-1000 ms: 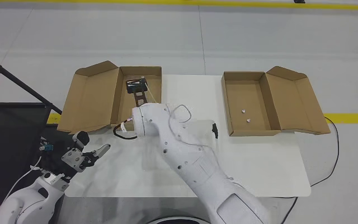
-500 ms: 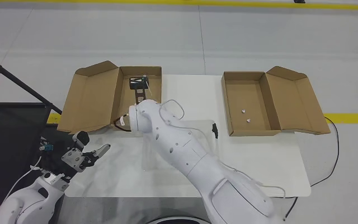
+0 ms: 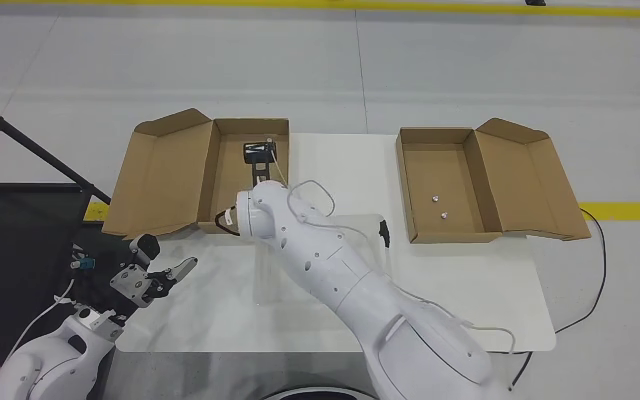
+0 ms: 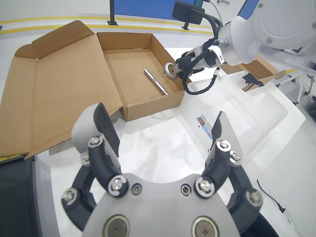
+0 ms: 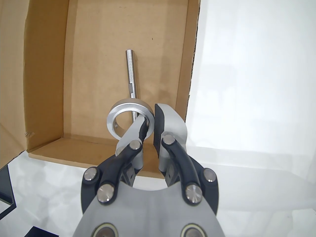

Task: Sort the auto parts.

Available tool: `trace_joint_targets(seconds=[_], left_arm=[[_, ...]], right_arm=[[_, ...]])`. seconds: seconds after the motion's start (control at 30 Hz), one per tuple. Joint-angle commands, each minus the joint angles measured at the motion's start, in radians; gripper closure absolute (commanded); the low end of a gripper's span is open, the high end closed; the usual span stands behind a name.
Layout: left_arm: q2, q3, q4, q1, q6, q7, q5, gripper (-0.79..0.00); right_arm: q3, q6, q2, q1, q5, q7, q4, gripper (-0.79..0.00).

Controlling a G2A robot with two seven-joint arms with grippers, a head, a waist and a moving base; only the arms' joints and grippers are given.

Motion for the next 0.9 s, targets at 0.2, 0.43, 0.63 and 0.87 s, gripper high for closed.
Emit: trace_joint_targets(seconds=[0.2,0.43,0.63,0.87], left_arm=[[0.0,0.0,0.0,0.0,0.0,0.0,0.0,-0.785],[0.0,0.0,0.0,0.0,0.0,0.0,0.0,-0.785],[0.0,0.0,0.0,0.0,0.0,0.0,0.0,-0.785],[0.001,-0.007,0.012,-0.015,0.009,0.003,-0.002,-0.785]], right_arm=[[-0.028,0.017,0.004,0.013,0.039,-0.013,0.004,-0.175],[-0.052,0.034,0.009,0.022,0.063,-0.029,-0.022,-0.24],[-0.067,0.032,0.021,0.029,0.05,-0.04,-0.096,-0.437],[-0.064,0.062,0.05,0.002,-0.054,0.004,-0.255,-0.643]])
